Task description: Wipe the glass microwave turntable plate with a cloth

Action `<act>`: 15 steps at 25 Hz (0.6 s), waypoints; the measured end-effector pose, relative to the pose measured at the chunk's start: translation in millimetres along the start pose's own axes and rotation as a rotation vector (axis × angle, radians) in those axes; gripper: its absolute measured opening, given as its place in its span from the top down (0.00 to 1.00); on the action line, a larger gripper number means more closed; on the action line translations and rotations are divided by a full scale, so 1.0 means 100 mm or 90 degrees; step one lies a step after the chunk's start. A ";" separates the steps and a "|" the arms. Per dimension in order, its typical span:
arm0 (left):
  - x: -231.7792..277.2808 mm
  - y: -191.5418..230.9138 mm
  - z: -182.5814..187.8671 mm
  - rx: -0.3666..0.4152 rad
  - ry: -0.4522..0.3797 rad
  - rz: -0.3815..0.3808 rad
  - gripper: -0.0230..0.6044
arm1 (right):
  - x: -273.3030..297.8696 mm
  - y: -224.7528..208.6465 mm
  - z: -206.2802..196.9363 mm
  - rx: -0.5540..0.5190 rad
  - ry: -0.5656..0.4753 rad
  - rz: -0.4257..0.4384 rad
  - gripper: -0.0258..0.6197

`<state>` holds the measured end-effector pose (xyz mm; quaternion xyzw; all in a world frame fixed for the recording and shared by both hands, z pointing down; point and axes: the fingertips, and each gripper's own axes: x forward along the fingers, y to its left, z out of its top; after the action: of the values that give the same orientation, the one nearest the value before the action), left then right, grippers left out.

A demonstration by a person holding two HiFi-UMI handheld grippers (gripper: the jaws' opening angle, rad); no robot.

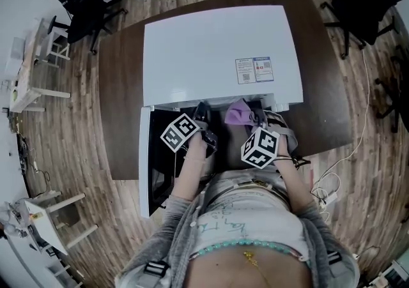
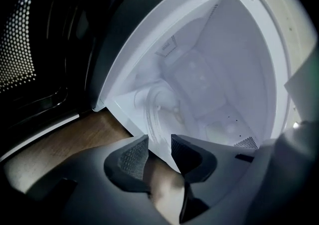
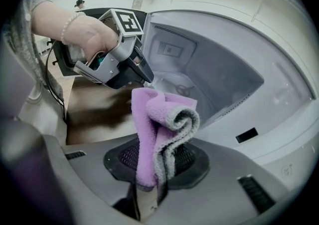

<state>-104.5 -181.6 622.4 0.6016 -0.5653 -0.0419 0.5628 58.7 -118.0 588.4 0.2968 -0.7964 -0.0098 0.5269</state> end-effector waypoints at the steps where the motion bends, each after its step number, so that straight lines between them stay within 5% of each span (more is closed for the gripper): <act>1: -0.02 0.00 0.00 0.012 -0.009 0.004 0.73 | 0.00 0.00 0.02 -0.004 -0.007 0.003 0.78; 6: -0.15 -0.12 -0.07 0.078 -0.033 -0.006 0.74 | -0.02 0.02 0.08 -0.014 -0.043 0.029 0.78; 15: -0.37 -0.41 -0.38 0.220 -0.052 -0.026 0.93 | -0.03 0.08 0.16 0.006 -0.095 0.079 0.78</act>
<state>-65.4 -142.3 584.7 0.6985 -0.5741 0.0207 0.4266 41.8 -114.5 581.3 0.2478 -0.8503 0.0045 0.4644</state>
